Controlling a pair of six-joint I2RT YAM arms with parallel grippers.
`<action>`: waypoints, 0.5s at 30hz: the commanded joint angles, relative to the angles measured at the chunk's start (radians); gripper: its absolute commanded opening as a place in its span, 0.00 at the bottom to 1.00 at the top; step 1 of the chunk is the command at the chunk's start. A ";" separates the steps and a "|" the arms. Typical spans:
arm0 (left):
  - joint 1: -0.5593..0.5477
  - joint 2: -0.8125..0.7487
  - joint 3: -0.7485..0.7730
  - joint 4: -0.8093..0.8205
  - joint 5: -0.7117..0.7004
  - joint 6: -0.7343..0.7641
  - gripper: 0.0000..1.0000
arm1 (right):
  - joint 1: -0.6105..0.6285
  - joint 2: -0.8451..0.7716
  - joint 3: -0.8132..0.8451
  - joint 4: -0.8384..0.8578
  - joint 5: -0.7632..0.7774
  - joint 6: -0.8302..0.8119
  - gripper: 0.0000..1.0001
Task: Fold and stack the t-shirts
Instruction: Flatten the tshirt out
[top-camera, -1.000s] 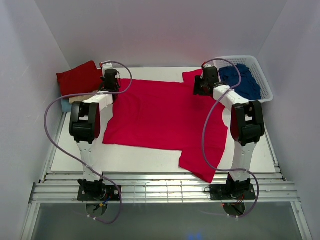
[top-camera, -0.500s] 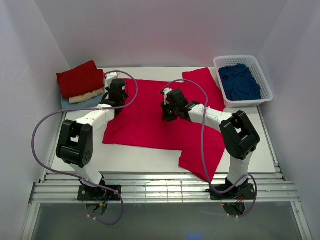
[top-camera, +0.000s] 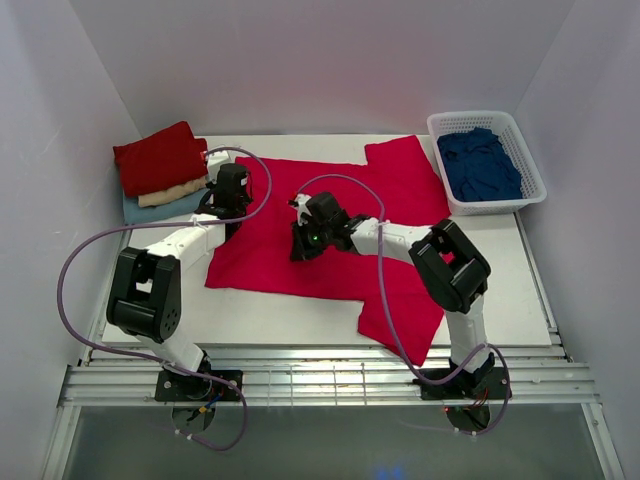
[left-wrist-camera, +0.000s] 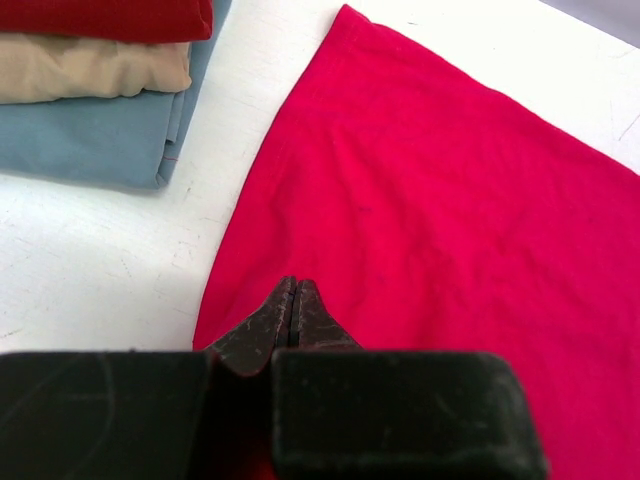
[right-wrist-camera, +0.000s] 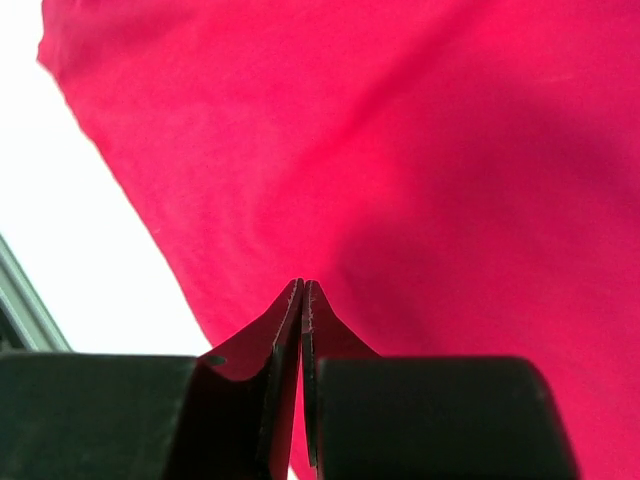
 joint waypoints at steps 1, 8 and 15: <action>0.003 -0.042 -0.006 0.011 -0.008 -0.004 0.02 | 0.031 0.040 0.056 0.040 -0.067 0.027 0.08; 0.003 -0.033 -0.004 0.013 -0.011 -0.006 0.02 | 0.069 0.078 0.038 0.039 -0.089 0.039 0.08; 0.003 -0.044 -0.006 0.007 -0.029 0.003 0.02 | 0.121 0.075 -0.007 -0.042 -0.030 0.039 0.08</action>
